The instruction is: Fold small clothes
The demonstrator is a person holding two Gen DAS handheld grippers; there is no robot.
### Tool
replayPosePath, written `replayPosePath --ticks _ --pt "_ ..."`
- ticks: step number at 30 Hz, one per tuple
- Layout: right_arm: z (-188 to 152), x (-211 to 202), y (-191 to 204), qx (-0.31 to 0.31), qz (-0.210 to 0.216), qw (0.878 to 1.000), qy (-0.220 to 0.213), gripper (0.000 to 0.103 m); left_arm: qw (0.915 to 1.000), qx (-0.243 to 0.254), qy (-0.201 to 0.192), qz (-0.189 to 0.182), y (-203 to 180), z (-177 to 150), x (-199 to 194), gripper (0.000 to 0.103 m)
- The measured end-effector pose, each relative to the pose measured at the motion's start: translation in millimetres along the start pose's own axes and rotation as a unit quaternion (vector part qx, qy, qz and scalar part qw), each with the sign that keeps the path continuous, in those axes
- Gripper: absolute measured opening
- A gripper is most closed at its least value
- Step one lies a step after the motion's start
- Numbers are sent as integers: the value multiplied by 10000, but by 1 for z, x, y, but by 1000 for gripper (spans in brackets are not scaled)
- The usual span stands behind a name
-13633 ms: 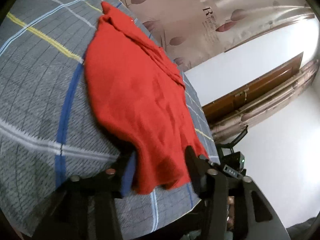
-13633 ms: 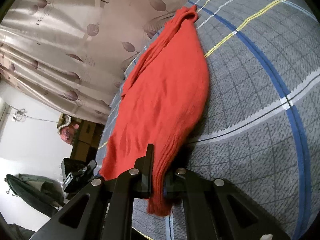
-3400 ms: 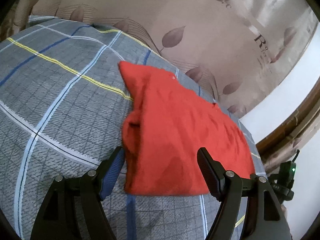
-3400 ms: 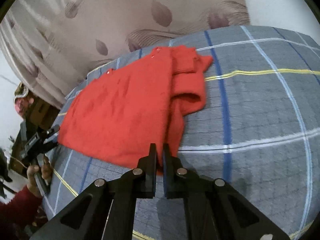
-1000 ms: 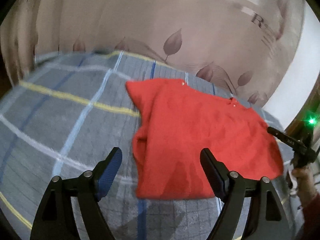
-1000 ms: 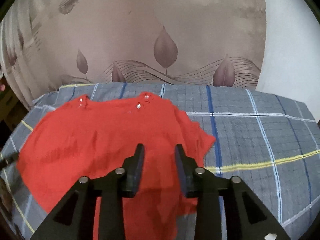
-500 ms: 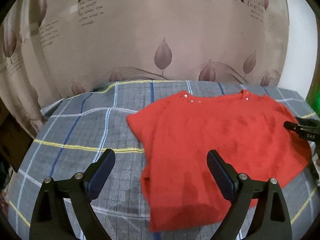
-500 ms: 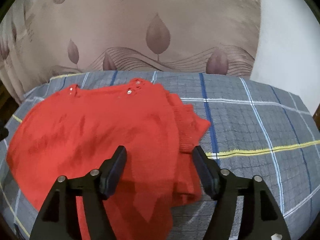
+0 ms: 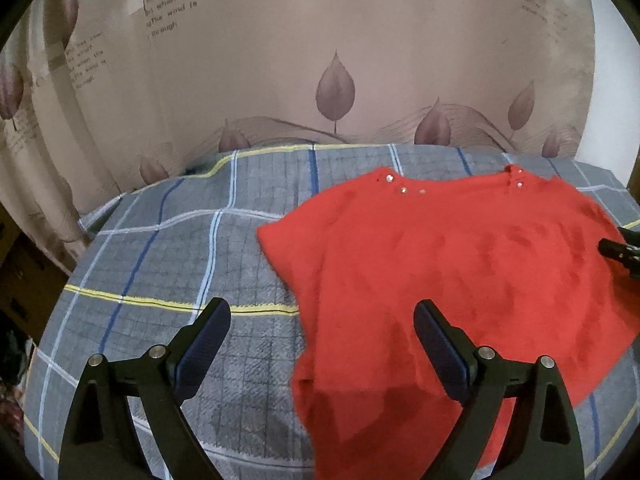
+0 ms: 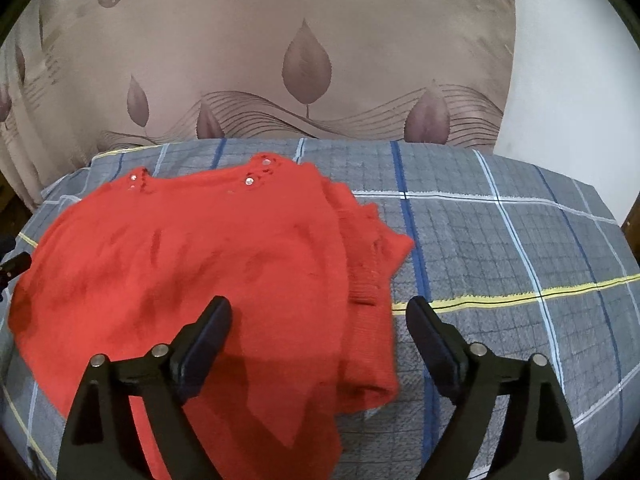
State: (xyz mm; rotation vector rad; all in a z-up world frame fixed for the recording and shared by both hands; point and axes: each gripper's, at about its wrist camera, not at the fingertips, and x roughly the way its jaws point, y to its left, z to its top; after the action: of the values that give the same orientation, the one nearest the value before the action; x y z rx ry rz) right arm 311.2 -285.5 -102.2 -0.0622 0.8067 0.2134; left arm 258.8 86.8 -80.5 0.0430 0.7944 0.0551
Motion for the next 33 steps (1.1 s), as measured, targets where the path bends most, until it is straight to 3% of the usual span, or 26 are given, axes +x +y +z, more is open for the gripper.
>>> replayPosePath --ticks 5,7,9,11,16,21,24,27,29,31,33 --pt "0 2 0 -3 -4 10000 40 91 9981 -279 311 -455 12 -1 18 93" --pt "0 2 0 5 -1 10000 45 91 9935 -495 460 -913 22 -1 26 93" --pt "0 2 -1 14 -2 10000 52 91 9854 -700 510 -1468 34 -1 32 92" --pt "0 2 0 20 1 10000 64 92 9785 -847 589 -1787 43 0 39 86" --pt "0 3 0 11 5 10000 97 93 9497 -1405 753 -2696 69 1 60 76" --pt "0 4 0 -1 -19 9999 107 94 9280 -1673 835 -3222 77 7 74 76" --pt "0 5 1 -21 -37 9999 121 94 9215 -1668 887 -3394 74 11 82 76" --pt "0 7 2 -44 -65 9999 126 95 9038 -1849 931 -3746 75 17 93 76" --pt "0 7 2 -52 -75 9999 127 96 8968 -1937 941 -3865 75 18 97 76" --pt "0 7 2 -51 -73 9999 143 97 8943 -1866 963 -3952 72 21 99 76" --pt "0 7 2 -49 -73 9998 158 97 8996 -1722 972 -3894 67 22 99 70"
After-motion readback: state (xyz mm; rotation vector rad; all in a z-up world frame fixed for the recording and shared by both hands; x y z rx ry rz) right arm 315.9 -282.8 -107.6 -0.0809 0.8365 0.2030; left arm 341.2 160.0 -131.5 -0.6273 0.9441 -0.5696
